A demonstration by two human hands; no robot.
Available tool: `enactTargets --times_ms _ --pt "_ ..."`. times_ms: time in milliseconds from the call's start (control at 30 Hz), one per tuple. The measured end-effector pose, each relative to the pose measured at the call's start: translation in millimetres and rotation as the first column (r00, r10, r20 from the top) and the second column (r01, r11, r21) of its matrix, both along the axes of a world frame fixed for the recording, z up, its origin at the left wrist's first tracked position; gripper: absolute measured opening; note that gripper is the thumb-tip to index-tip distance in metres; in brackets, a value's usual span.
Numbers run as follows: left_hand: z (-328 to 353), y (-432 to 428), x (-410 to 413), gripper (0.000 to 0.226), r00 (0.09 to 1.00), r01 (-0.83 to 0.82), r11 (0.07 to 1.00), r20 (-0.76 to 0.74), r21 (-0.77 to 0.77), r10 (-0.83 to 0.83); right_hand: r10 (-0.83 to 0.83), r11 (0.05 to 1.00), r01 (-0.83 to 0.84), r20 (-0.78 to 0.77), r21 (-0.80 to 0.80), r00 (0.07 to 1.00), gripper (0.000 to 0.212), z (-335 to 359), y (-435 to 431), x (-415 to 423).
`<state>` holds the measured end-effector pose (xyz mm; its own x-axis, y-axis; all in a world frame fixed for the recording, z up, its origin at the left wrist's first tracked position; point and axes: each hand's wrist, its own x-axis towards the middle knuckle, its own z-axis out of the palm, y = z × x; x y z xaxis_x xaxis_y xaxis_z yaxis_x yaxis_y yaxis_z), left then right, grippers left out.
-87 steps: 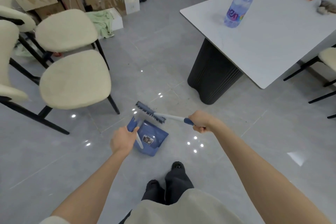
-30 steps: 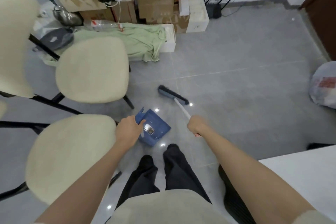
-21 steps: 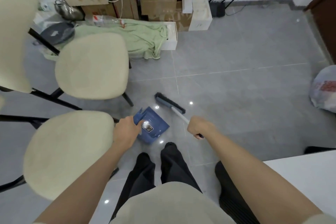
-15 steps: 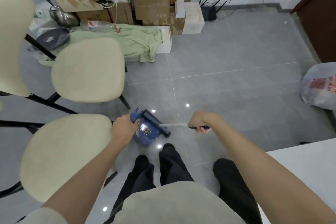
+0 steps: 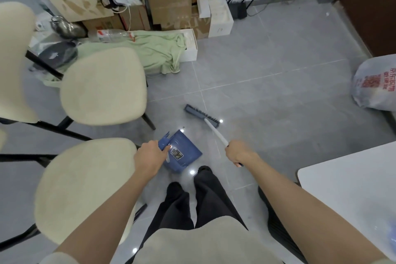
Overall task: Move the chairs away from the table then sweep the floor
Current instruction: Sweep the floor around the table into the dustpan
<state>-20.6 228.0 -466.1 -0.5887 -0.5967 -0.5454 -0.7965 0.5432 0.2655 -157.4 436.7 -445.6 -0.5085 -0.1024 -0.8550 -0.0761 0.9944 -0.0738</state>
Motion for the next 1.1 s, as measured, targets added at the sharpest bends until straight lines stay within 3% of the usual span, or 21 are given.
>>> enactTargets --times_ms 133,233,367,467,600,700,933,1100 --pt "-3 -2 0 0.036 1.000 0.000 1.000 -0.020 -0.007 0.000 -0.079 0.997 0.078 0.090 0.012 0.993 0.030 -11 9 18" --pt "-3 -6 -2 0.034 0.999 0.006 1.000 -0.034 -0.018 -0.006 -0.139 0.989 0.146 0.210 -0.022 0.968 0.023 -3 7 16" --pt "0 -7 -12 0.033 0.997 0.006 1.000 -0.078 0.020 -0.004 -0.357 0.922 0.385 0.297 -0.037 0.885 0.023 27 5 1" --pt "6 -3 -26 0.037 0.995 0.014 0.999 -0.102 0.037 -0.010 -0.415 0.891 0.448 0.271 -0.071 0.869 0.024 37 3 0" --pt "14 3 -49 0.044 0.994 0.012 0.999 -0.112 0.053 -0.006 -0.355 0.916 0.379 0.176 -0.129 0.918 0.016 38 5 -2" --pt "21 10 -81 0.046 0.983 0.098 0.992 -0.162 0.083 -0.084 -0.391 0.898 0.402 0.096 -0.178 0.915 0.023 42 18 -18" --pt "38 41 -184 0.037 0.947 0.272 0.957 -0.206 0.099 -0.248 -0.536 0.834 0.516 -0.063 -0.197 0.842 0.028 36 63 -87" --pt "36 74 -274 0.034 0.920 0.346 0.923 -0.255 0.167 -0.299 -0.703 0.708 0.676 -0.114 -0.202 0.702 0.034 31 107 -154"
